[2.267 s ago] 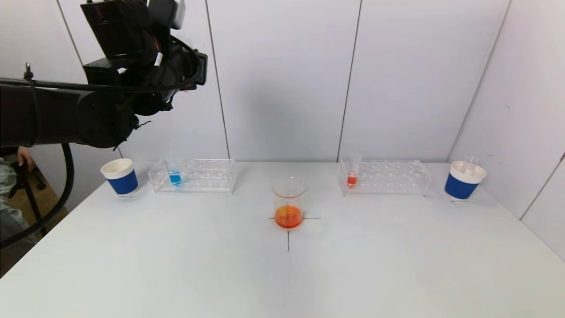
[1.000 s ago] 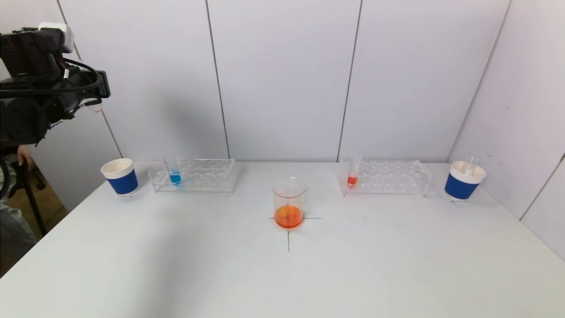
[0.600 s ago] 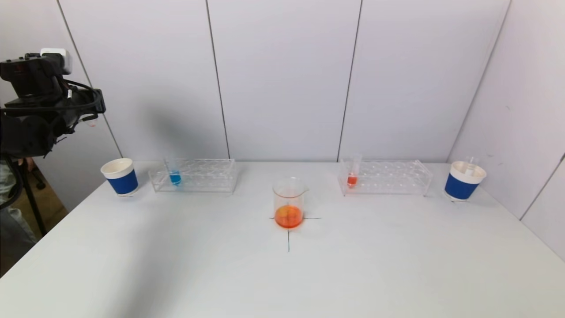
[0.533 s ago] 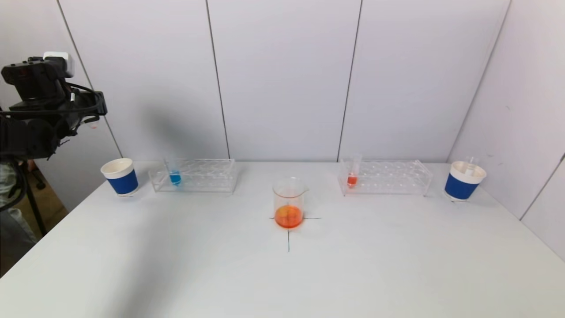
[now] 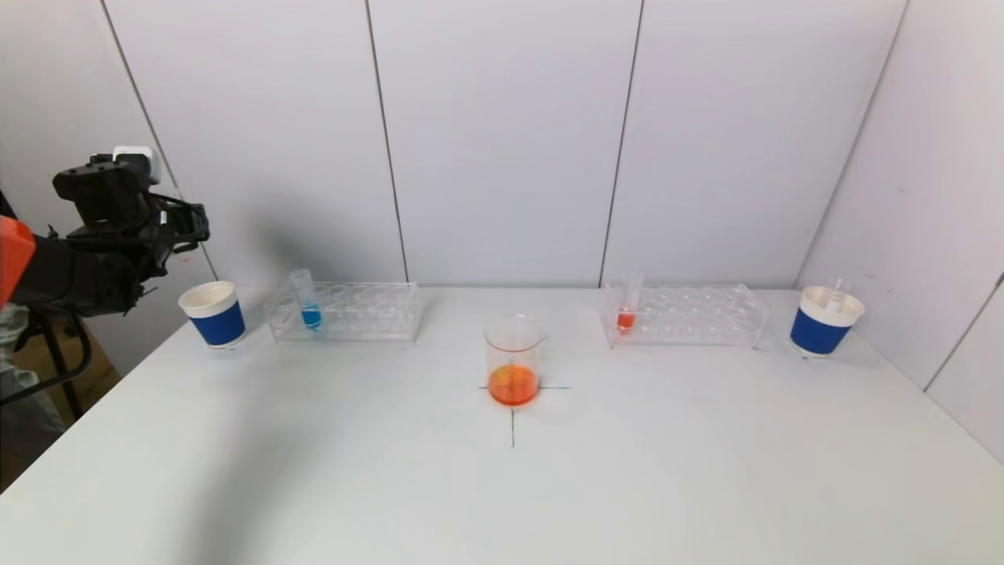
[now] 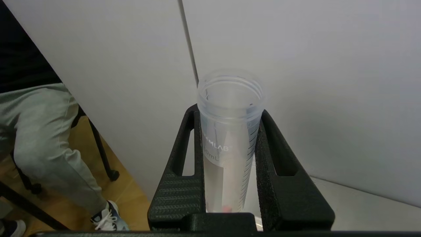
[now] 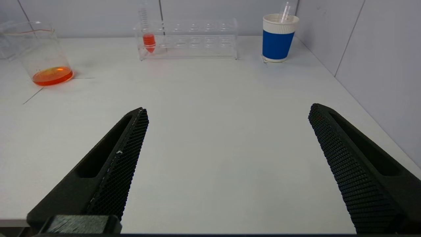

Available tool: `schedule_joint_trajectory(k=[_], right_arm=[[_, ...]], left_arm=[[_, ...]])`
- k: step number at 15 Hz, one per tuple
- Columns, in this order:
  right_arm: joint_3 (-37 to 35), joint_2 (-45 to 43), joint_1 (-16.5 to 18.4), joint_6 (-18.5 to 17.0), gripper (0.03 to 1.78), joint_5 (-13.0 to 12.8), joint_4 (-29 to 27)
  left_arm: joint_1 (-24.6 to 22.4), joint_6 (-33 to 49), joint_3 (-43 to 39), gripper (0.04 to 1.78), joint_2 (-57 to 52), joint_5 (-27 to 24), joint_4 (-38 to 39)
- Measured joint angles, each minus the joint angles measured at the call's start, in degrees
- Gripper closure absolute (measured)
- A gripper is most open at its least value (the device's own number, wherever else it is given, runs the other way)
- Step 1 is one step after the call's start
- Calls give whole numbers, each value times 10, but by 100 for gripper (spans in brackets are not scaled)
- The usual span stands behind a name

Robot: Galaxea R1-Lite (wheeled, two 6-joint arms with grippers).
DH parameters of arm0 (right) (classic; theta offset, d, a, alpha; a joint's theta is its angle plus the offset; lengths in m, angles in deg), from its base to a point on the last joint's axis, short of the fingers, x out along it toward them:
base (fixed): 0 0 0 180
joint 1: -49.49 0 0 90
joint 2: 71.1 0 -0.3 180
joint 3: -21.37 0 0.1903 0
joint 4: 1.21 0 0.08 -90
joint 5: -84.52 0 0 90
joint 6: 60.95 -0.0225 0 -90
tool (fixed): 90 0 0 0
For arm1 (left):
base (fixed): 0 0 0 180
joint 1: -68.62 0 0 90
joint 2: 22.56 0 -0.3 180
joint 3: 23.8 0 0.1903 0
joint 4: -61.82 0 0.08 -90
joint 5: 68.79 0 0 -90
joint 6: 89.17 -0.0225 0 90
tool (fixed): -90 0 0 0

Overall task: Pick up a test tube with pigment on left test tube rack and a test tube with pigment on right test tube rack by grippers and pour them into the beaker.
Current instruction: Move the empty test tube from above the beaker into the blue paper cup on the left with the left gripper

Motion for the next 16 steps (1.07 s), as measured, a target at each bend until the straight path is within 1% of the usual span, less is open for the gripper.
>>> schedule_joint_trajectory(k=[4,7,13,16], right_arm=[[0,0,0,0,4,0,0],[0,0,0,0,4,0,0],[0,0,0,0,4,0,0],[0,0,0,0,4,0,0]], left_arm=[[-3,13,-16,137,16,0,8],[-2,12,-52,137,20,-5,57],[-1,13,-115,137,21,-22,106],[0,13,-136,137,23,-22,121]])
